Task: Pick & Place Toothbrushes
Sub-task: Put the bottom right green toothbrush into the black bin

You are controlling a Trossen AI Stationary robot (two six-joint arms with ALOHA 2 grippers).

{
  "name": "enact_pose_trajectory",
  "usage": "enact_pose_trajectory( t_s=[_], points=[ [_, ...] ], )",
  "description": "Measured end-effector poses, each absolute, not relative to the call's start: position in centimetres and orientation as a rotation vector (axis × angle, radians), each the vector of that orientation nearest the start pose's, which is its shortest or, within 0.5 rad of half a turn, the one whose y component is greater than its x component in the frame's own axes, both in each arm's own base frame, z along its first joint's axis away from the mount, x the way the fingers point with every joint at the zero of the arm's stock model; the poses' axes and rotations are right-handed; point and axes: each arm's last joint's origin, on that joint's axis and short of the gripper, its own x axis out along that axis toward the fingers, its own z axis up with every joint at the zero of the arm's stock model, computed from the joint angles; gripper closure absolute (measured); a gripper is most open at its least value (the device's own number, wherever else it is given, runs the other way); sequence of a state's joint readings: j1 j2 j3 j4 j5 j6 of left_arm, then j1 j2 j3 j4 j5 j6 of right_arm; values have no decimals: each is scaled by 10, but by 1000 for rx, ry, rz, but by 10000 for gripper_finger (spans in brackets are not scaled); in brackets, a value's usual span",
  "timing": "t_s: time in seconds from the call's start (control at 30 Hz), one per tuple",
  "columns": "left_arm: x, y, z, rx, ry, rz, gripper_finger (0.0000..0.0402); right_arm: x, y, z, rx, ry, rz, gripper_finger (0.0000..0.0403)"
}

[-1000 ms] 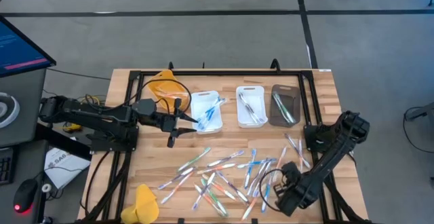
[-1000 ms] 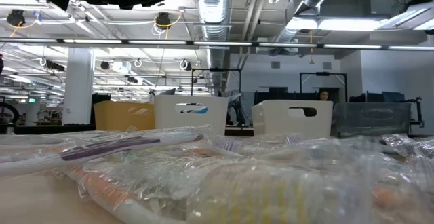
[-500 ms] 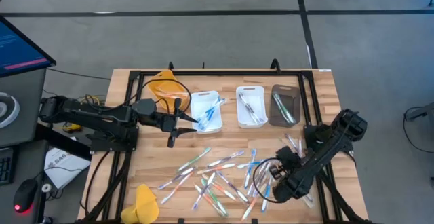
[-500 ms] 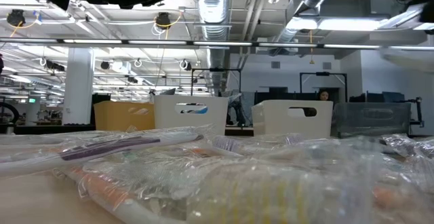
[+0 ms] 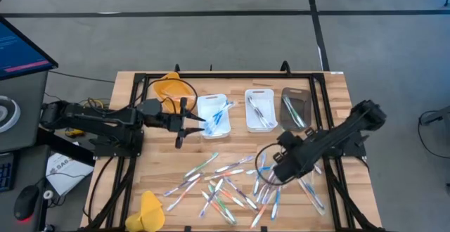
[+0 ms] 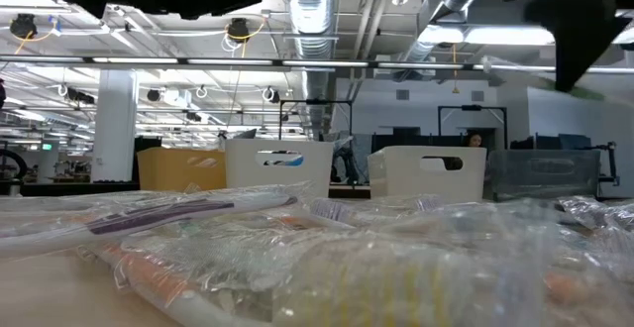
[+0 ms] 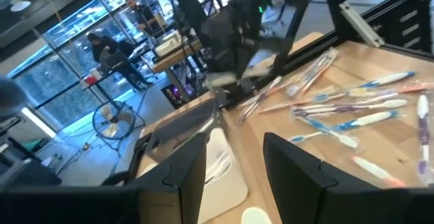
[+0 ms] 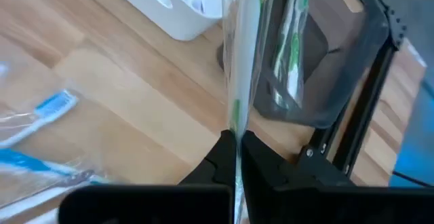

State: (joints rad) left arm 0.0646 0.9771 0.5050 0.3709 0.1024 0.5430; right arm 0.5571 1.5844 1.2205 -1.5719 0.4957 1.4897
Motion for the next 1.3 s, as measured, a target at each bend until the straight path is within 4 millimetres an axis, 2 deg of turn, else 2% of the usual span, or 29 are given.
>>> enact_pose_trajectory(
  t_s=[0.13,0.23,0.37,0.47,0.6,0.77,0.9,1.03,1.13,1.3],
  points=[
    [212,14,249,531,110,-55,260,193,99,273,245,1159,-979,403],
    [212,14,247,531,111,-54,260,171,84,285,334,1105,-962,403],
    [211,14,245,530,115,-56,260,141,65,287,436,995,-986,403],
    [211,14,245,529,116,-56,260,123,51,286,484,832,-1033,403],
    [211,14,245,522,114,-62,260,117,36,296,387,536,-1068,403],
    [213,13,242,477,114,-102,260,116,22,323,183,320,-1102,403],
    [219,13,235,458,148,-109,260,112,8,350,108,334,-1155,403],
    [226,14,224,406,202,-117,260,104,-8,371,155,416,-1202,403],
    [231,14,214,372,252,-124,260,99,-18,379,200,486,-1203,403],
    [237,14,203,292,307,-126,260,99,-32,378,290,597,-1208,403]
  ],
)
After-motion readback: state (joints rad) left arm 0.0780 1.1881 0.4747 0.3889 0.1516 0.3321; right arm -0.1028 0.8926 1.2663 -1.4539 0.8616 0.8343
